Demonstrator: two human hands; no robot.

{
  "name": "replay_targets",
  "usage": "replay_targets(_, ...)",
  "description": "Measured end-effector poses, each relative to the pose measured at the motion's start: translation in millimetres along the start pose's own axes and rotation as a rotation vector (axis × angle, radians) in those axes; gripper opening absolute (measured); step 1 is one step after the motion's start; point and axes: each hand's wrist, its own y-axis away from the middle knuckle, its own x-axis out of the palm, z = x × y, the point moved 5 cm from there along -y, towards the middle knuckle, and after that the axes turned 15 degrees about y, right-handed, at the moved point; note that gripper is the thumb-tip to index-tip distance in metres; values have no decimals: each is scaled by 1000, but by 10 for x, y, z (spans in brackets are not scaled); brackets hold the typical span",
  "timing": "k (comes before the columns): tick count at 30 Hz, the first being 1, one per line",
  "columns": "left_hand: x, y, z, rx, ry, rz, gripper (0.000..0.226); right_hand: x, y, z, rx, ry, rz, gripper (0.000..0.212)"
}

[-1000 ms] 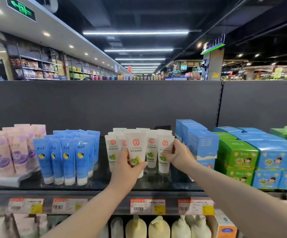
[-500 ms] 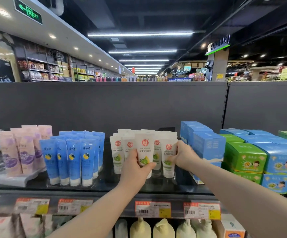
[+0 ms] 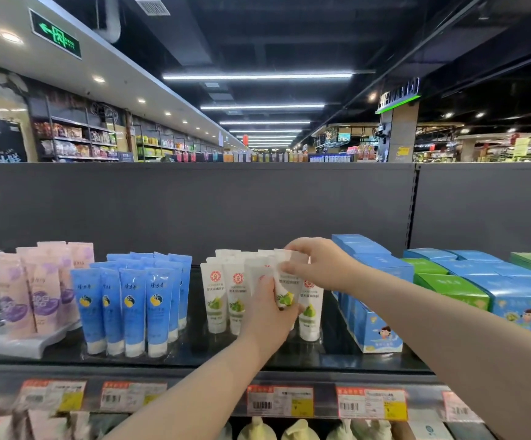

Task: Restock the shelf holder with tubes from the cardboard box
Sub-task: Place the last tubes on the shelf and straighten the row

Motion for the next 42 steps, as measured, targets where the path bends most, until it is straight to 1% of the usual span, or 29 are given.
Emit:
replay_targets(2, -21, -10, -41, 31, -152, -34, 32, -17, -60, 18, -21, 94, 17, 29)
replay_targets(5, -157, -23, -183, 218, -526, -170, 50, -82, -141, 54, -38, 110, -13, 14)
replay_targets(6, -206, -38, -218, 244, -612, -182, 56, -85, -160, 61, -45, 121, -8, 11)
replay_targets(8, -290, -111, -227, 241, -772, -147, 68, -42, -188, 45, -47, 150, 20, 9)
replay_targets(10, -348, -203, -180, 217, -941, -57, 80, 20, -197, 12, -29, 162, 58, 9)
replay_targets(12, -391, -273, -107, 176, -1044, 42, 88, 73, -199, -28, -12, 170, 90, 10)
replay_targets(14, -419, -297, -51, 134, -1058, 105, 89, 121, -201, -56, -19, 197, 108, 9)
replay_targets(17, -446, -304, -19, 155, -1051, 116, 86, 201, -206, -76, -15, 198, 137, 3)
replay_targets(20, -467, -316, 2, 198, -1074, 114, 83, 247, -230, -44, -43, 265, 165, 24)
replay_targets(21, -472, -320, 4, 207, -1074, 119, 82, 256, -242, -26, -59, 309, 174, 27)
replay_targets(25, -484, -334, 14, 230, -1040, 131, 79, 253, -305, 12, -85, 442, 207, 15)
replay_targets(31, -502, -363, 39, 261, -1007, 123, 77, 264, -417, -29, -29, 449, 317, 18)
replay_targets(33, -508, -364, 55, 265, -1013, 126, 78, 244, -438, -82, -10, 455, 327, 27)
replay_targets(36, -502, -369, 67, 263, -1021, 122, 78, 257, -447, -126, 11, 445, 344, 35)
replay_targets(38, -496, -371, 74, 262, -1018, 115, 77, 287, -455, -124, 13, 463, 367, 36)
replay_targets(42, -508, -371, 87, 259, -1011, 114, 78, 316, -438, -89, -9, 501, 356, 31)
